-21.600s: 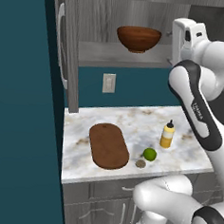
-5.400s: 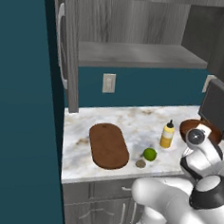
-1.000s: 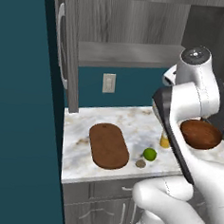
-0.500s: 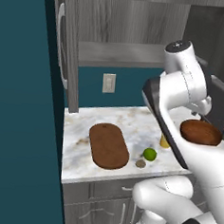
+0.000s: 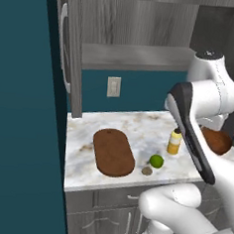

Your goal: Open the cabinet. Place the bowl and condiment on the counter. Then place the lime and garlic on the cutting board.

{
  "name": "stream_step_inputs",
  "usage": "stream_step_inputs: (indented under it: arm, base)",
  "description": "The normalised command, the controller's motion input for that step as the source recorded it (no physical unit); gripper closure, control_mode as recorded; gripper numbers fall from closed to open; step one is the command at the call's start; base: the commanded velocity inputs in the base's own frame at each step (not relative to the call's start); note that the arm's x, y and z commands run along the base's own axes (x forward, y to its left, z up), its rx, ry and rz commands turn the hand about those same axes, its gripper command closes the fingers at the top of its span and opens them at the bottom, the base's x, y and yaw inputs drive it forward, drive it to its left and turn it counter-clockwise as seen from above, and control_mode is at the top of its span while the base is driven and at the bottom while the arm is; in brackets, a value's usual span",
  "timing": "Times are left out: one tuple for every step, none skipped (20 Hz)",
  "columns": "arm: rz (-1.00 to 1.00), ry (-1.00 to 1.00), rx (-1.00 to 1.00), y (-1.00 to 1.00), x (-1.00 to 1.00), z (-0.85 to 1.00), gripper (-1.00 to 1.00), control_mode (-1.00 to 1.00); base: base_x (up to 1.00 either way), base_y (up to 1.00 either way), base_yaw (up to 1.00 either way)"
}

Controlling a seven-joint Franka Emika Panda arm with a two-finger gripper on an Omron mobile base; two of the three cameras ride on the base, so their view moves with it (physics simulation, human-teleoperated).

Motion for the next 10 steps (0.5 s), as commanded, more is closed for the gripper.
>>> stream_step_inputs:
  arm:
    - [0.17, 0.00, 0.13, 0.02, -0.15, -0.29, -1.00, -1.00]
    - [0.17, 0.00, 0.10, 0.04, -0.16, -0.29, -1.00, -1.00]
    - [0.17, 0.00, 0.08, 0.05, -0.14, -0.31, -1.00, -1.00]
    - [0.16, 0.00, 0.07, 0.09, -0.14, -0.35, -1.00, -1.00]
    - [0.15, 0.00, 0.05, 0.10, -0.12, -0.37, -1.00, -1.00]
    - [0.14, 0.00, 0.00, 0.09, -0.16, -0.32, -1.00, -1.00]
    - [0.13, -0.01, 0.00, 0.00, -0.18, -0.25, -1.00, -1.00]
    - [0.09, 0.00, 0.00, 0.05, -0.12, -0.17, -1.00, -1.00]
    - [0.09, -0.02, 0.00, 0.05, -0.09, -0.17, -1.00, -1.00]
    - [0.08, -0.03, -0.01, 0.08, -0.08, -0.18, -1.00, -1.00]
  base:
    - [0.00, 0.00, 0.00]
    - [0.00, 0.00, 0.00]
    - [0.00, 0.00, 0.00]
    - [0.00, 0.00, 0.00]
    - [0.00, 0.00, 0.00]
    - [0.00, 0.00, 0.00]
    - [0.00, 0.00, 0.00]
    - [0.00, 0.00, 0.00]
    - [0.00, 0.00, 0.00]
    - [0.00, 0.00, 0.00]
